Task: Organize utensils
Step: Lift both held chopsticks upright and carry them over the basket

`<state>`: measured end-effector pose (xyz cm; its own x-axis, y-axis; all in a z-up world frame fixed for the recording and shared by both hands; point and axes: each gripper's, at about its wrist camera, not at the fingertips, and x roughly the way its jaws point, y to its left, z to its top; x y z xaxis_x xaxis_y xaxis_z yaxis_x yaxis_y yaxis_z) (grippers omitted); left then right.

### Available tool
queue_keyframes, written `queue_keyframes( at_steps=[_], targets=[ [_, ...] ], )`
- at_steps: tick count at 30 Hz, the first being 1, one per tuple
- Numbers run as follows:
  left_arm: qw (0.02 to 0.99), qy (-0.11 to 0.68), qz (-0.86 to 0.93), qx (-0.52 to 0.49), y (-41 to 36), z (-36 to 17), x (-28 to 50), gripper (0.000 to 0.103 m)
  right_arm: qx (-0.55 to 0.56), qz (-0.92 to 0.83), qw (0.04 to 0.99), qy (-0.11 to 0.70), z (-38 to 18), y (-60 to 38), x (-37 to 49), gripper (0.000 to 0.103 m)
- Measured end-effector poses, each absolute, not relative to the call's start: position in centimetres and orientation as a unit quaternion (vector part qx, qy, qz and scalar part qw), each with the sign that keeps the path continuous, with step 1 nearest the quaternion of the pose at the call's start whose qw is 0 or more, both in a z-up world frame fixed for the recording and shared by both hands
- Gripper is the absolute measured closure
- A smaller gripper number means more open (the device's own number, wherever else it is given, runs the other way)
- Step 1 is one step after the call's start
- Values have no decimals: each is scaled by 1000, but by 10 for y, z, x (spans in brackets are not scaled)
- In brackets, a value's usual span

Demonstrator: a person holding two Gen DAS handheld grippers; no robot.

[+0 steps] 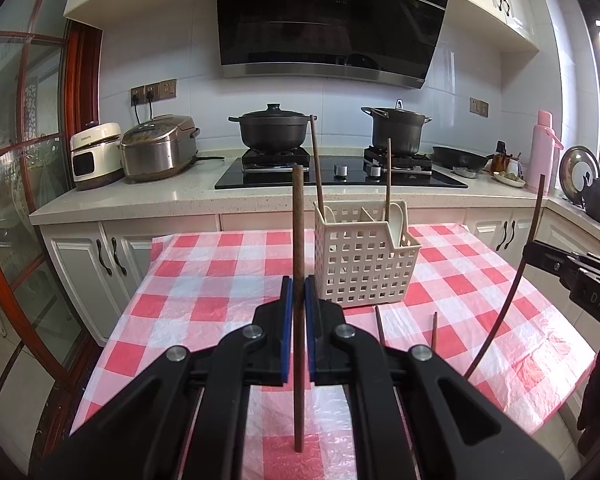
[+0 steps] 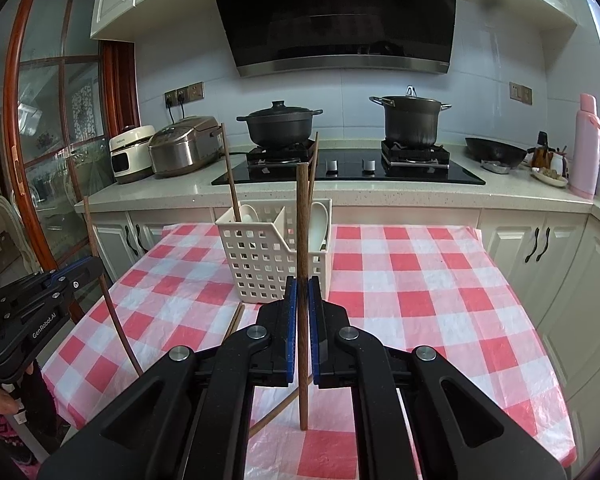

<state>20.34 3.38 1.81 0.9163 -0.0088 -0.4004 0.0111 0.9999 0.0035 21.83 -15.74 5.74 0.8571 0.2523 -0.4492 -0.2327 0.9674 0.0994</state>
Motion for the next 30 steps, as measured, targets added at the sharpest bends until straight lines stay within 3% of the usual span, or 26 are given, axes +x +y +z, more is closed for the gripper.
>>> queue_keyframes(
  at_steps=[18,30],
  targets=[
    [983,184,-10,18,26,39,221,97,9,124,967,221,73,-155,239,97],
    [989,144,-35,12,19,92,252,97,6,119,976,185,106,-158,273,97]
  ],
)
